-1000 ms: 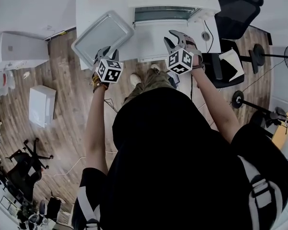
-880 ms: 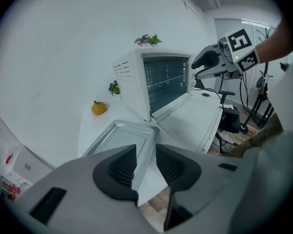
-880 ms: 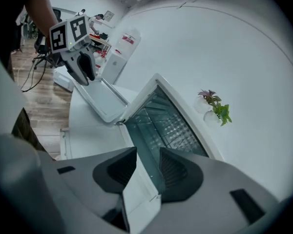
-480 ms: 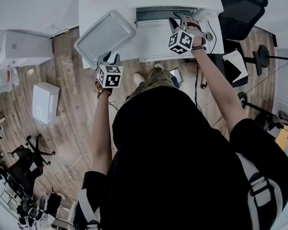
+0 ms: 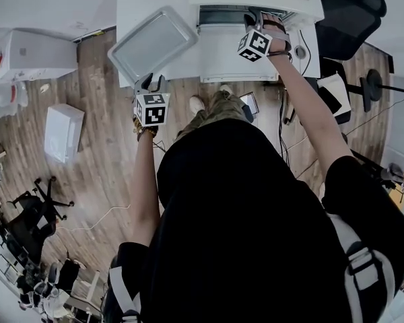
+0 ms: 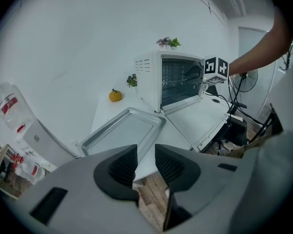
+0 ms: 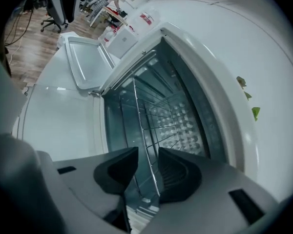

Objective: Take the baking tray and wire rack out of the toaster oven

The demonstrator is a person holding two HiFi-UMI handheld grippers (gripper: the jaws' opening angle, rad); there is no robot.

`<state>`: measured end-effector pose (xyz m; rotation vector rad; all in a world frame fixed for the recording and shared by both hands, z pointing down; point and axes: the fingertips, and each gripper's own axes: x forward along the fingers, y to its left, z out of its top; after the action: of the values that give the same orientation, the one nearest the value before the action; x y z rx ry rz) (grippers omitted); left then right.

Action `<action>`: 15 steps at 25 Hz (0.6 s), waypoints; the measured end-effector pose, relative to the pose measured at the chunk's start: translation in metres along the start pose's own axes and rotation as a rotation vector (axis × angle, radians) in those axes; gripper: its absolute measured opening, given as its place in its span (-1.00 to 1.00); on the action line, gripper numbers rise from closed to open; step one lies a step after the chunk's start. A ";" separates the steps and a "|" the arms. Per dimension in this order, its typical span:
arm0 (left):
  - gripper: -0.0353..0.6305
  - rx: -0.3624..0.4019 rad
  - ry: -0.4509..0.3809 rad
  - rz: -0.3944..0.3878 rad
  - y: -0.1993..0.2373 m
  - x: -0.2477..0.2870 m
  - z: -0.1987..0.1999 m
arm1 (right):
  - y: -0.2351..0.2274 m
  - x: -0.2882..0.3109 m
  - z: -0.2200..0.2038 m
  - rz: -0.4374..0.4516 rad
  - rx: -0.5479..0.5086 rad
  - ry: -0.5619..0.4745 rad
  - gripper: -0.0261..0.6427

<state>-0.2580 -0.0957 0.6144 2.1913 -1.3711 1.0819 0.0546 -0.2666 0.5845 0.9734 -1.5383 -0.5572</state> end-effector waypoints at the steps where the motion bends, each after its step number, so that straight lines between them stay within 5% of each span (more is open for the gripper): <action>1: -0.51 -0.003 0.002 0.003 0.001 -0.001 -0.002 | -0.001 0.003 0.001 0.001 -0.002 0.001 -0.51; 15: -0.56 -0.050 0.007 0.024 0.005 -0.002 -0.013 | 0.002 0.026 -0.004 0.035 0.016 0.055 -0.78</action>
<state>-0.2689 -0.0887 0.6207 2.1395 -1.4098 1.0512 0.0580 -0.2862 0.6014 0.9650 -1.5104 -0.4904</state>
